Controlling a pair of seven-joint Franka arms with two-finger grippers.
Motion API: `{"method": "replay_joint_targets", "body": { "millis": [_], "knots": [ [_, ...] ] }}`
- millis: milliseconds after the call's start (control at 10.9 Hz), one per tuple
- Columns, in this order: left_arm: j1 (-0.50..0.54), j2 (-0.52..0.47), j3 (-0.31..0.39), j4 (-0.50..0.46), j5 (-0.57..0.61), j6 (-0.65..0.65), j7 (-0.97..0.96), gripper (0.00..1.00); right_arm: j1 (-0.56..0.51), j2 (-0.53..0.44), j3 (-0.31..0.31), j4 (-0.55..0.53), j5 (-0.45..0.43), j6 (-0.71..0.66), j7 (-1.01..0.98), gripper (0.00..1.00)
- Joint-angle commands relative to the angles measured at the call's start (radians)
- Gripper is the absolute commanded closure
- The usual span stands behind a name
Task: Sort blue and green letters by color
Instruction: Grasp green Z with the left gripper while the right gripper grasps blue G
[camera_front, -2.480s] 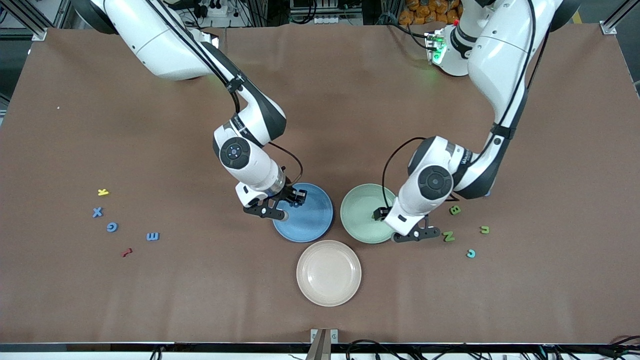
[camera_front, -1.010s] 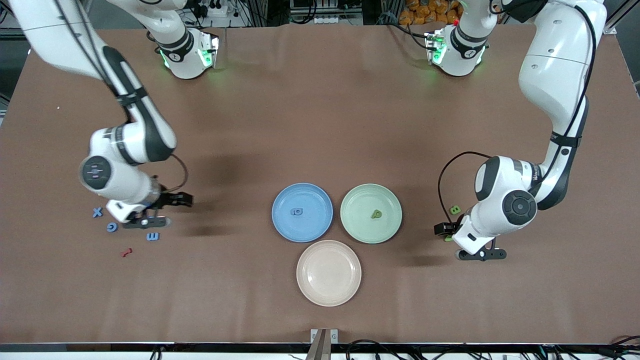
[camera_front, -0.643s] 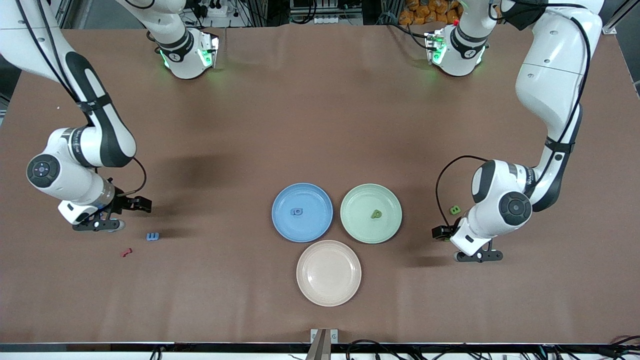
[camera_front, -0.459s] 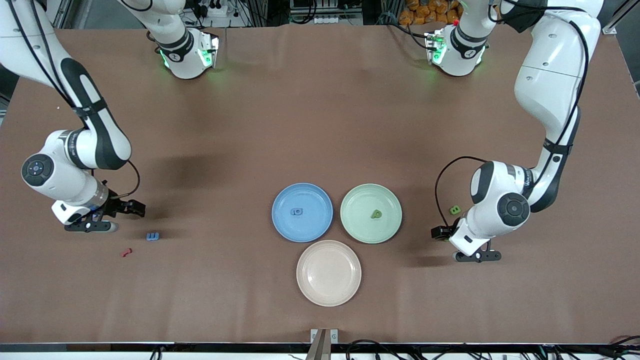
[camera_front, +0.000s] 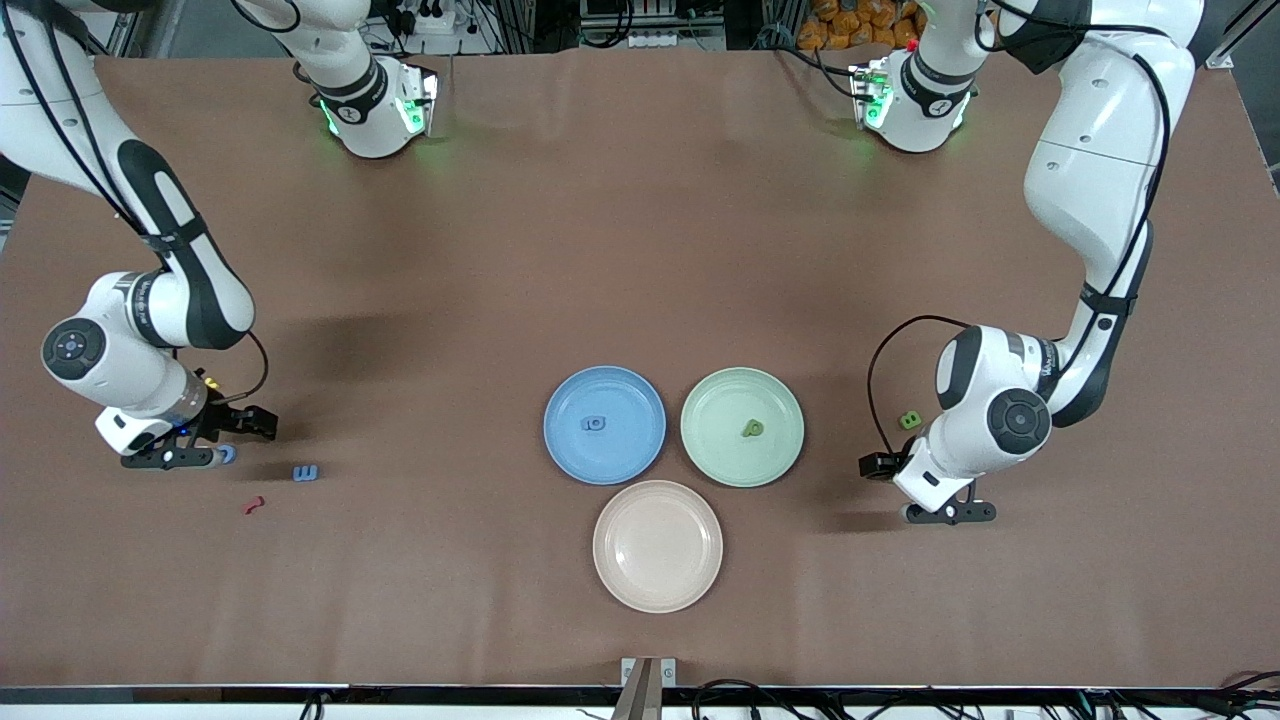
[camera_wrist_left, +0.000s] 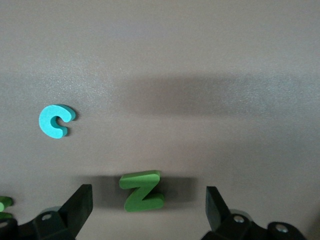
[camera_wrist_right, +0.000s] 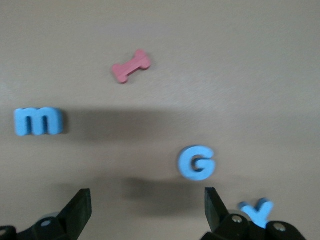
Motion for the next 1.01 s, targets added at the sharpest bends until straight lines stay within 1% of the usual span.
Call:
{"method": "replay_joint_targets", "body": {
  "millis": [0, 92, 184, 367, 551, 643, 735, 919],
  "knots": [
    [0.009, 0.000, -0.006, -0.006, 0.025, 0.015, 0.005, 0.30, -0.054, 0.066, 0.012, 0.089, -0.018, -0.013, -0.088, 0.00],
    [0.009, -0.002, -0.006, -0.006, 0.026, 0.015, 0.005, 0.50, -0.054, 0.078, 0.012, 0.109, -0.017, -0.020, -0.088, 0.00],
    [0.009, -0.002, -0.006, -0.006, 0.026, 0.015, 0.005, 0.64, -0.054, 0.090, 0.012, 0.127, -0.015, -0.052, -0.090, 0.00],
    [0.009, 0.000, -0.006, -0.010, 0.026, 0.015, 0.005, 0.66, -0.049, 0.109, 0.012, 0.169, -0.012, -0.124, -0.095, 0.00],
    [0.009, 0.007, -0.006, -0.010, 0.026, 0.021, 0.005, 0.67, -0.049, 0.109, 0.012, 0.169, -0.009, -0.125, -0.093, 0.00],
    [0.009, 0.007, -0.006, -0.010, 0.026, 0.024, 0.005, 0.73, -0.054, 0.109, 0.014, 0.170, -0.003, -0.117, -0.091, 0.00],
    [0.009, 0.006, -0.006, -0.009, 0.026, 0.023, 0.005, 0.76, -0.057, 0.110, 0.015, 0.173, 0.015, -0.109, -0.091, 0.00],
    [0.009, 0.001, -0.006, -0.001, 0.028, 0.023, 0.002, 0.80, -0.055, 0.123, 0.014, 0.180, 0.026, -0.100, -0.095, 0.00]
  ]
}}
